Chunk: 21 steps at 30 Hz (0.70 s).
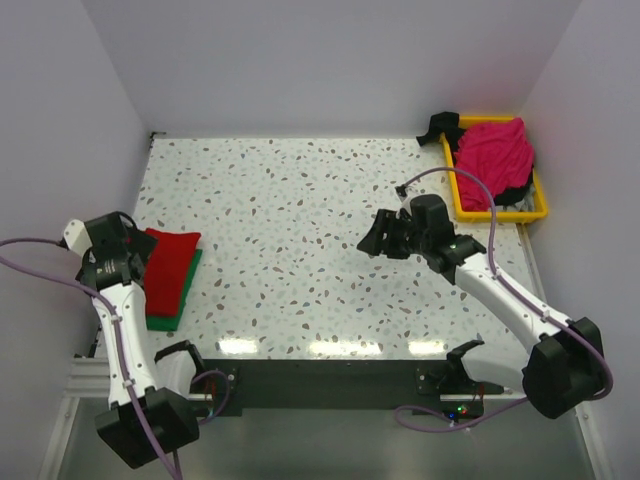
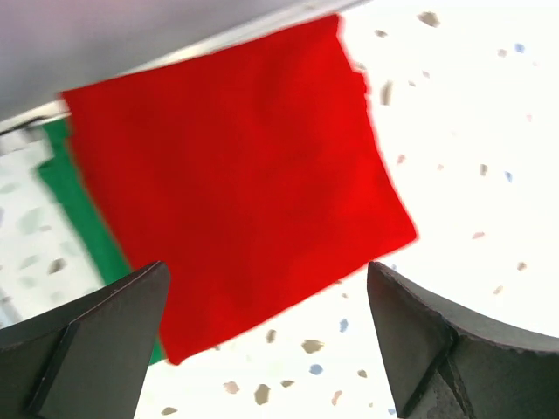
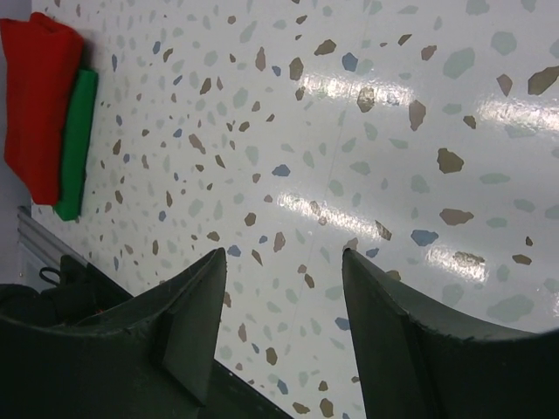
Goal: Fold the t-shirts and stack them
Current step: Neatly place the folded tshirt to the corner, then reset both grippers
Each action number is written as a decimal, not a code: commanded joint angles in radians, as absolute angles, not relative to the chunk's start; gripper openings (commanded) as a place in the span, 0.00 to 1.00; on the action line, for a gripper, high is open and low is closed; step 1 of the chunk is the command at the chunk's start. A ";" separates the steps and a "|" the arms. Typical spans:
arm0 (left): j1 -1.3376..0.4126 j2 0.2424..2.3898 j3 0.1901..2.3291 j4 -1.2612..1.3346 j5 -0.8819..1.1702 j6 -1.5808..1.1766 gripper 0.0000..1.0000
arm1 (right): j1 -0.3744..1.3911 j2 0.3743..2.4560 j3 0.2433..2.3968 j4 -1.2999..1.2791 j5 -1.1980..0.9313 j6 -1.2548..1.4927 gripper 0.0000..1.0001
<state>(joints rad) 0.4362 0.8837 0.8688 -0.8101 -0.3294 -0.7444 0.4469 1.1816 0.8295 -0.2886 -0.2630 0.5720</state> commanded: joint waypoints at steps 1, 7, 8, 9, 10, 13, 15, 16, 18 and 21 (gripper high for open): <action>0.417 0.882 0.881 -0.651 -0.125 -0.675 1.00 | 0.453 1.143 0.839 -0.293 -0.244 0.560 0.60; 0.130 0.948 0.887 -0.551 -0.130 -0.735 1.00 | 0.453 1.137 0.864 -0.308 -0.212 0.557 0.65; 0.091 0.962 0.873 -0.507 -0.124 -0.753 1.00 | 0.451 1.137 0.868 -0.311 -0.201 0.557 0.66; 0.051 0.975 0.865 -0.486 -0.120 -0.767 1.00 | 0.451 1.135 0.876 -0.316 -0.196 0.555 0.67; -0.025 1.008 0.858 -0.462 -0.117 -0.773 1.00 | 0.451 1.137 0.879 -0.318 -0.190 0.549 0.68; -0.180 1.086 0.845 -0.376 -0.138 -0.790 1.00 | 0.451 1.134 0.894 -0.328 -0.157 0.540 0.71; -0.289 1.147 0.868 -0.318 -0.153 -0.788 1.00 | 0.451 1.132 0.903 -0.334 -0.126 0.537 0.73; -0.322 1.164 0.868 -0.318 -0.159 -0.787 1.00 | 0.453 1.132 0.905 -0.336 -0.118 0.535 0.74; -0.415 1.216 0.880 -0.270 -0.155 -0.778 1.00 | 0.453 1.132 0.911 -0.341 -0.089 0.534 0.76; -0.494 1.276 0.903 -0.236 -0.137 -0.749 1.00 | 0.451 1.134 0.916 -0.342 -0.058 0.531 0.85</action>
